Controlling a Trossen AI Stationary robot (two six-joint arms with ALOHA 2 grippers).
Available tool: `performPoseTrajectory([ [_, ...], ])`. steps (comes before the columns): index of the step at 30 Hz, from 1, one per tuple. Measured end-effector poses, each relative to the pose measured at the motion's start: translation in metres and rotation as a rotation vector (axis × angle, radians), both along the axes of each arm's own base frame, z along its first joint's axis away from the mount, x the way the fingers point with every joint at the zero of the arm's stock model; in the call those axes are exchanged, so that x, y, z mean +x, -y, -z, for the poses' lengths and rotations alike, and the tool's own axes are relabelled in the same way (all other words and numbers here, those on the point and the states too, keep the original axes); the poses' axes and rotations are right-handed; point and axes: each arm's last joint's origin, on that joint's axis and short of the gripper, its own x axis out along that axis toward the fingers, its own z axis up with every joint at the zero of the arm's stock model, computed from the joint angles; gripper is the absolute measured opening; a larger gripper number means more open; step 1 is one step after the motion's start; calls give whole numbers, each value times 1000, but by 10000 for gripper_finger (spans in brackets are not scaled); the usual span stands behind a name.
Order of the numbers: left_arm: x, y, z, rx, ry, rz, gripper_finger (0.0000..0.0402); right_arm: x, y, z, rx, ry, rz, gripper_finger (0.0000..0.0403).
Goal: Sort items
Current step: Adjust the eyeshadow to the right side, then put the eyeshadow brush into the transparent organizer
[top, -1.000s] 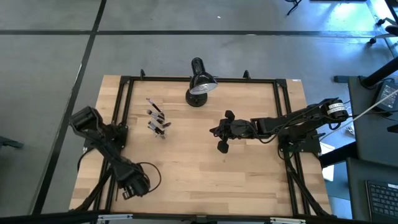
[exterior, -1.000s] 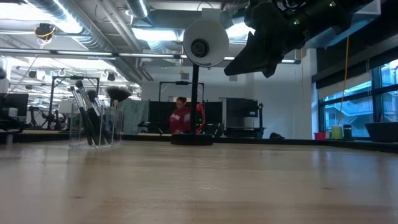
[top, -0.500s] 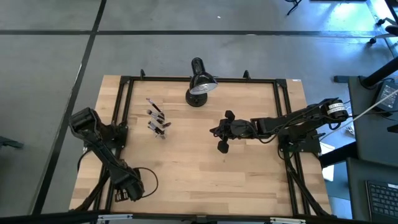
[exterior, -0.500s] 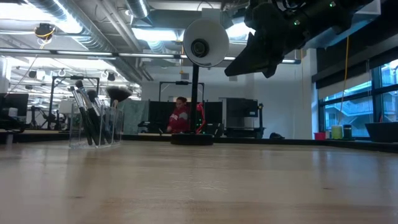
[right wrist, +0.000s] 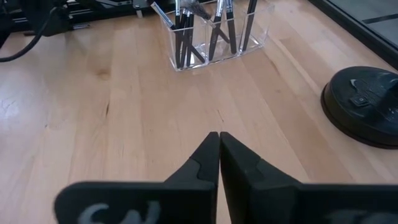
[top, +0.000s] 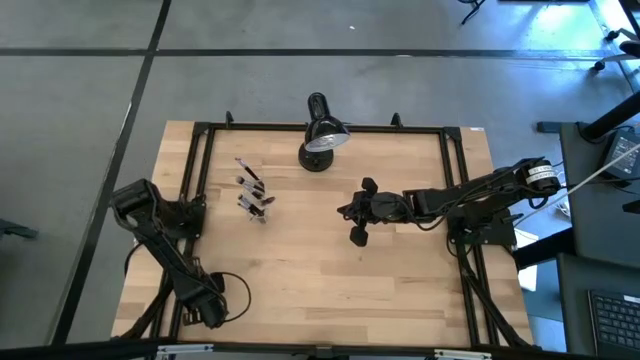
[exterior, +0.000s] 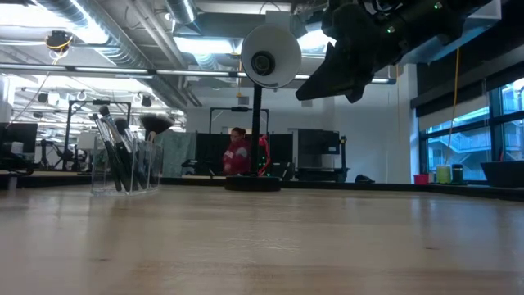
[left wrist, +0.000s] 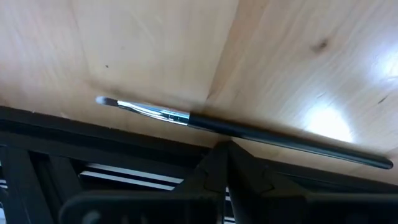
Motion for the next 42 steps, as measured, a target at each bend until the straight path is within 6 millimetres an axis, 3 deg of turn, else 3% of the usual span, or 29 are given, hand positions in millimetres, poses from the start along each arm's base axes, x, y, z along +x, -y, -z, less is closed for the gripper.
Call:
performPoseTrajectory([
  [8,11,-5,-12,48,71,-65,6,0,-1,0,11,2,-13,14],
  [18,5,-17,-37,140,59,-242,10,0,-1,0,12,3,-15,14],
  [23,-1,-29,-58,232,119,-433,36,0,-1,0,12,5,-15,14],
  [28,-2,-39,-73,355,294,-811,86,0,-1,0,15,3,-21,14],
  [32,5,-40,-66,396,225,-1022,120,0,-1,0,15,1,-22,14],
  [42,38,-37,-39,310,288,-1027,155,0,-1,0,26,3,-16,14],
])
